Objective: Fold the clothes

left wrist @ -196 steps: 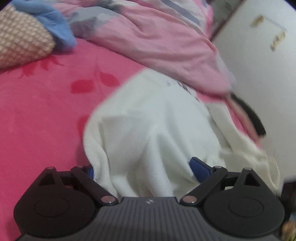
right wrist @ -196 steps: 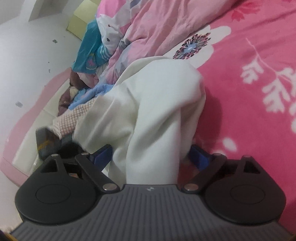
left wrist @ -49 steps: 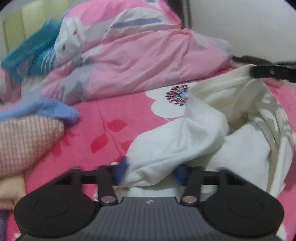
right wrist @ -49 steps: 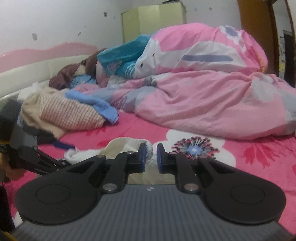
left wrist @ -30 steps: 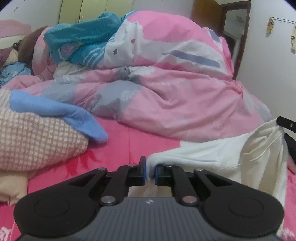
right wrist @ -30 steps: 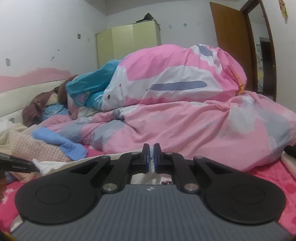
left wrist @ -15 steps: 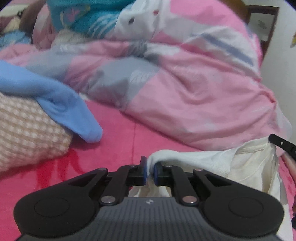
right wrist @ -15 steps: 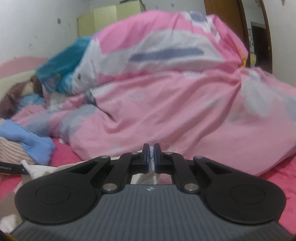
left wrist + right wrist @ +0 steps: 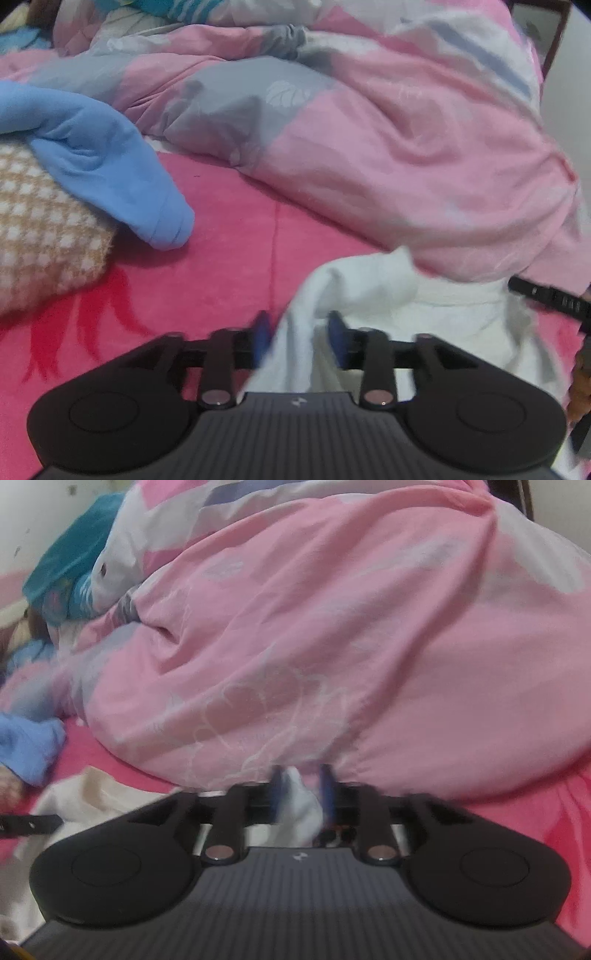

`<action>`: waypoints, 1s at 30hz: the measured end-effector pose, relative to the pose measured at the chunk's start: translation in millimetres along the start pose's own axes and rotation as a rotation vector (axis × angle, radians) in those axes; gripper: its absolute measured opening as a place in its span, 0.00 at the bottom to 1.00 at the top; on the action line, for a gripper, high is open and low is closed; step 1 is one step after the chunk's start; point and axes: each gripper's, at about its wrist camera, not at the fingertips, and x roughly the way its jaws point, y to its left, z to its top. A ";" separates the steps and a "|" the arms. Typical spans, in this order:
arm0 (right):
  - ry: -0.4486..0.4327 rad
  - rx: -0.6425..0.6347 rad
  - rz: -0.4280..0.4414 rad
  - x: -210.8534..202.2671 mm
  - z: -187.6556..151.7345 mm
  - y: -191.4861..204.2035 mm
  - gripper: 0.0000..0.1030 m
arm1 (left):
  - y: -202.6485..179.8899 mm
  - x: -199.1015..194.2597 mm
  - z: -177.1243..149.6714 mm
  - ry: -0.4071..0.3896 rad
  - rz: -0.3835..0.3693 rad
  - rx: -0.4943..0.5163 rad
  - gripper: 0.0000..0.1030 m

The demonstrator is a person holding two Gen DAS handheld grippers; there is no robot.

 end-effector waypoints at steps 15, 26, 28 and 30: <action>0.032 -0.386 0.370 -209.5 -23.0 122.3 0.76 | 56.4 -189.0 -47.3 -0.024 -0.010 -0.022 0.52; 0.092 -0.953 0.437 -188.4 -116.9 283.3 0.75 | 109.1 -160.8 -124.2 0.048 -0.082 -0.200 0.46; 0.106 -1.016 0.411 -172.4 -124.7 297.1 0.74 | 114.6 -155.6 -127.9 0.035 -0.086 -0.213 0.44; 0.139 -1.051 0.394 -152.9 -130.3 306.0 0.65 | 116.4 -154.7 -128.7 0.019 -0.085 -0.202 0.44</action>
